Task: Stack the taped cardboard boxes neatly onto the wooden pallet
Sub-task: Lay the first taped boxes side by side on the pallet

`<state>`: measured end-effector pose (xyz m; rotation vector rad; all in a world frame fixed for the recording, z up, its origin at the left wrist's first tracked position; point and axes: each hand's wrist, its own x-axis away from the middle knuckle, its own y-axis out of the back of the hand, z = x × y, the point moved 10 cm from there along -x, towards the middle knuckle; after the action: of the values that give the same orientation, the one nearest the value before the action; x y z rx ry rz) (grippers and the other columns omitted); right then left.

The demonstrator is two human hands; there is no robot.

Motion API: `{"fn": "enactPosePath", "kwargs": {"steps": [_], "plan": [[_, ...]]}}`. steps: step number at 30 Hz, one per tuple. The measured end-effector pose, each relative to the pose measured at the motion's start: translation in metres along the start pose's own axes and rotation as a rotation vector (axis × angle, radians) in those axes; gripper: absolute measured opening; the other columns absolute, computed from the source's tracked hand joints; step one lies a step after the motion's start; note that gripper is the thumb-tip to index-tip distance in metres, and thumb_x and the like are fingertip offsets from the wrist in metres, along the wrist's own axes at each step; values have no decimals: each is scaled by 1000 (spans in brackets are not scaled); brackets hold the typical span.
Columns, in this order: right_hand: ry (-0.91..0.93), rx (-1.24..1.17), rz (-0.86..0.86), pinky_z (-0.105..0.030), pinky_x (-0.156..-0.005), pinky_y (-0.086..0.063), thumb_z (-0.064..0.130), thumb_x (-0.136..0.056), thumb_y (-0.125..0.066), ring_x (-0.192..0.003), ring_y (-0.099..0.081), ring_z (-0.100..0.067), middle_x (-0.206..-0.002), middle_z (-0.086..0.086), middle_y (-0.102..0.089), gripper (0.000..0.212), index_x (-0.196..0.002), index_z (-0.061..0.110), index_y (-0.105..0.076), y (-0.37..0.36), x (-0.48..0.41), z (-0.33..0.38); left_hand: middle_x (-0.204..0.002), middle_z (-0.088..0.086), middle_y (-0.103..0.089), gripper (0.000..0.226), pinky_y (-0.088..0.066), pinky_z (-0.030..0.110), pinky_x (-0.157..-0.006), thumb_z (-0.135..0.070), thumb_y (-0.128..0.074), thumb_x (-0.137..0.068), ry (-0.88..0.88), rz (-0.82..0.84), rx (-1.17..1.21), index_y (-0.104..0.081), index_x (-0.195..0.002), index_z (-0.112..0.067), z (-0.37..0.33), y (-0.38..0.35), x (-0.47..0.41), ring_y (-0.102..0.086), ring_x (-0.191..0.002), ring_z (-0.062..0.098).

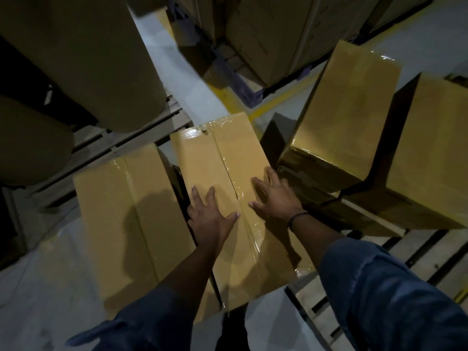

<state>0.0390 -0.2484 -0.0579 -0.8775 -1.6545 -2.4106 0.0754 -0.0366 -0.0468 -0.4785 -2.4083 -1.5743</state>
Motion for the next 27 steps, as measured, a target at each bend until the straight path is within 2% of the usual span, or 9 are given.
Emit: {"fn": "enactPosePath", "kwargs": {"steps": [9,13,19,23,27], "plan": [[-40,-16,-138,-56,-114,-36,64,-88,-64,-144,-27,-41,-167,-1,-3,71,-149,44,-33,23,89,-27,-172,-2,0,104,-38,60,-111,-73,-76,-73,-160,-54,-13,-29,-159,-36,-37,19,73,-24,-148,43],[-76,-26,-210,-55,-114,-36,67,-88,-61,-144,-28,-39,-167,0,-3,73,-151,43,-32,26,150,-46,-172,-6,5,102,-35,62,-113,-74,-73,-75,-215,-44,-33,-28,-159,-38,-54,23,124,-20,-150,44],[-151,-101,-305,-52,-116,-33,65,-88,-62,-144,-24,-34,-167,4,-1,73,-151,43,-34,18,280,-87,-172,-3,1,98,-31,59,-116,-77,-69,-76,-330,-95,-94,-31,-158,-40,-84,23,239,-24,-149,44],[-239,-166,-314,-53,-119,-31,64,-86,-65,-147,-23,-35,-168,5,-1,75,-152,43,-34,-5,382,-130,-171,-8,3,98,-30,60,-117,-77,-68,-76,-406,-67,-122,-27,-158,-44,-104,1,332,-17,-152,45],[-311,-235,-371,-52,-118,-32,64,-86,-65,-146,-26,-36,-168,3,-4,74,-151,41,-36,-33,483,-176,-170,-9,0,96,-30,60,-118,-78,-67,-74,-515,-34,-163,-28,-156,-46,-125,-30,417,-21,-149,44]]}}
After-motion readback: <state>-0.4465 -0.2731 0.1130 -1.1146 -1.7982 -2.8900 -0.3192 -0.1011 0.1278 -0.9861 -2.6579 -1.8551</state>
